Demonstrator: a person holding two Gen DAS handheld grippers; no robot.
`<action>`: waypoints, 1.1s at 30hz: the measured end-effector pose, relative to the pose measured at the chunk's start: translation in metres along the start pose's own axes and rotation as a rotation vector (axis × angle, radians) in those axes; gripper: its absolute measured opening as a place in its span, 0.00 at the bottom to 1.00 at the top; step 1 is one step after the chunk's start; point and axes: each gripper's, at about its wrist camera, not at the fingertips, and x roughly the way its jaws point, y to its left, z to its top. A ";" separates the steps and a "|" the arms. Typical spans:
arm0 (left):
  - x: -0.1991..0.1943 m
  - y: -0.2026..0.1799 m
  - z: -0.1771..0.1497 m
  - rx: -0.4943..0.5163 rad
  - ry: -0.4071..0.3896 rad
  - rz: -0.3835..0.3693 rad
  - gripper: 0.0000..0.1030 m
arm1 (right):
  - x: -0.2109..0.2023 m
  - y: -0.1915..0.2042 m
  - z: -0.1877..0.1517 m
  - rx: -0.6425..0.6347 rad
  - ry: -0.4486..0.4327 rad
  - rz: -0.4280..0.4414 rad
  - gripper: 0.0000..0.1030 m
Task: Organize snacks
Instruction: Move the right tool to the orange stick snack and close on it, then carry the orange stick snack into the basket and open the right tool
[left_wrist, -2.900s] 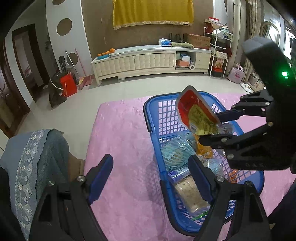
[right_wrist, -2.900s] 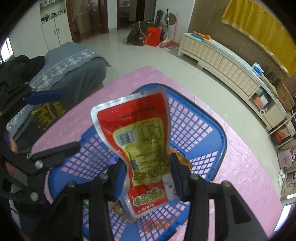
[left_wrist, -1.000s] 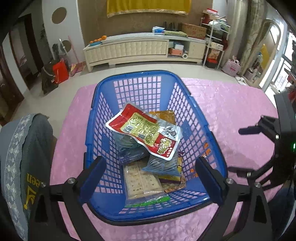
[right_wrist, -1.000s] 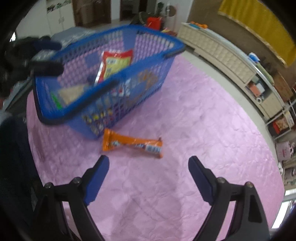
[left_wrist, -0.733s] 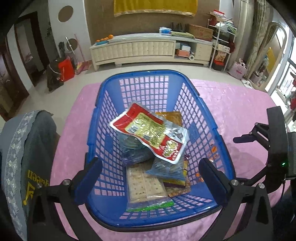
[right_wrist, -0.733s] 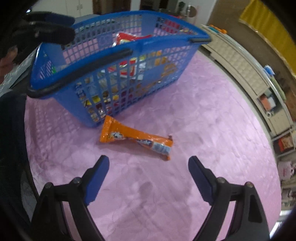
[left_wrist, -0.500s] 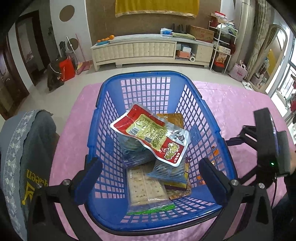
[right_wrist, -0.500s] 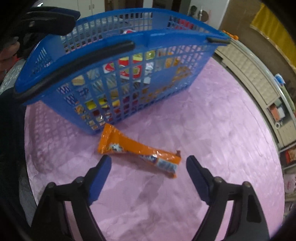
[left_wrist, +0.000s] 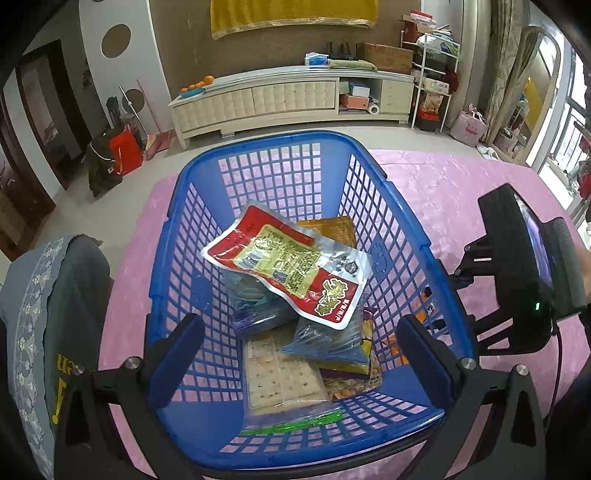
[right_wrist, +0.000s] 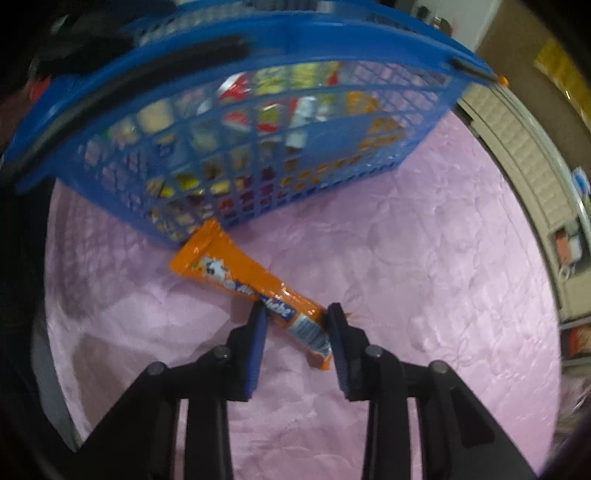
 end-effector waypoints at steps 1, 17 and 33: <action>0.000 0.000 0.000 0.000 -0.001 0.000 1.00 | 0.001 0.001 0.001 -0.009 0.008 -0.003 0.34; -0.006 0.003 -0.005 -0.013 -0.019 -0.005 1.00 | -0.018 0.016 -0.018 0.068 -0.026 -0.078 0.26; -0.055 0.008 -0.004 -0.020 -0.123 -0.049 1.00 | -0.135 0.034 -0.014 0.230 -0.166 -0.213 0.26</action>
